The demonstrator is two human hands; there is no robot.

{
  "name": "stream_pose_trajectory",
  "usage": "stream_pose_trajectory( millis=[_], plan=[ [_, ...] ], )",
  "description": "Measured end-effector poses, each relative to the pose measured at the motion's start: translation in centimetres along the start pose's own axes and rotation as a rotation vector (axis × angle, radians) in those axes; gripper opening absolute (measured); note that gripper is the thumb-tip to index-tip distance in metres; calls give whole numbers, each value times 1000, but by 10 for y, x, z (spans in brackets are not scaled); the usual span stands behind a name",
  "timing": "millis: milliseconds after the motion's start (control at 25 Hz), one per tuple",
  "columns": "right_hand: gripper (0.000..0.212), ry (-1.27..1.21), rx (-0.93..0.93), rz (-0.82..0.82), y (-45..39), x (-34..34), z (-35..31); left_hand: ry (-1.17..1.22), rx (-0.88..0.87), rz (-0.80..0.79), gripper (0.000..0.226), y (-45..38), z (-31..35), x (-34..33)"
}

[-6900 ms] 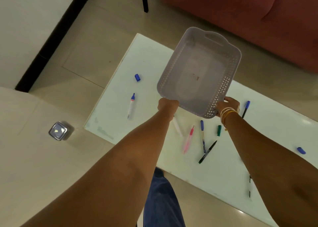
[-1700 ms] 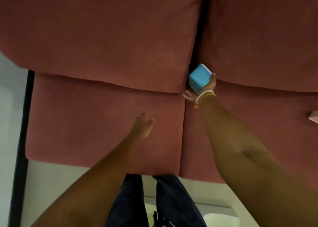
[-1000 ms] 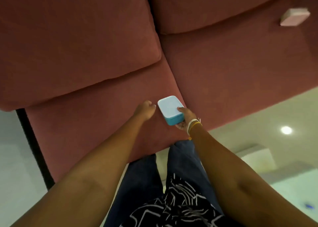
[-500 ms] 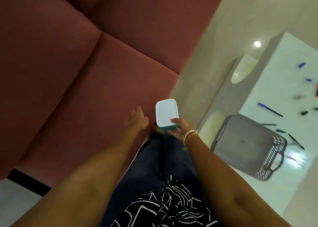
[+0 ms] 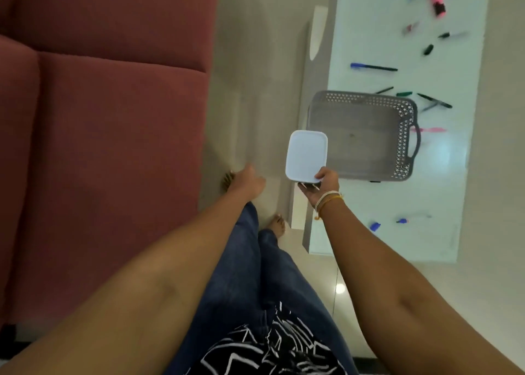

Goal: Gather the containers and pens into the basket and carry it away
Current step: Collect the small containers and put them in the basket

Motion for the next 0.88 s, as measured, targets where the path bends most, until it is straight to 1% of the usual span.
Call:
stream_pose_trajectory(
  millis=[120, 280, 400, 480, 560, 680, 760, 880],
  plan=[
    [17, -38, 84, 66, -31, 34, -32, -32, -25, -82, 58, -19, 27, -47],
    [21, 32, 154, 93, -75, 44, -66, 65, -31, -57, 56, -63, 64, -74],
    [20, 268, 161, 109, -112, 37, -88, 132, -17, -21, 57, -97, 86, -79],
    [24, 436, 138, 77, -128, 25, -97, 181, 1, -29, 61, -114, 95, -81],
    [35, 581, 142, 115, -131, 20, -107, 240, 18, -61, 64, -127, 103, -86],
    [38, 790, 208, 186, -126, 23, -117, 288, 14, -91, 70, -137, 115, -90],
    [41, 855, 201, 209, -126, 30, -115, 311, 0, -90, 69, -140, 119, -92],
    [43, 909, 152, 191, -119, 41, -107, 414, 38, -95, 60, -132, 113, -99]
  ],
)
Point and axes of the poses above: each hand's wrist, its own y-axis away from the middle knuckle, its own x-axis out of the back of the hand, z = x × y, the point moved 10 cm from there along -y, towards the middle knuckle, and after that the axes turned 4 degrees about -x, right-handed, at the moved point
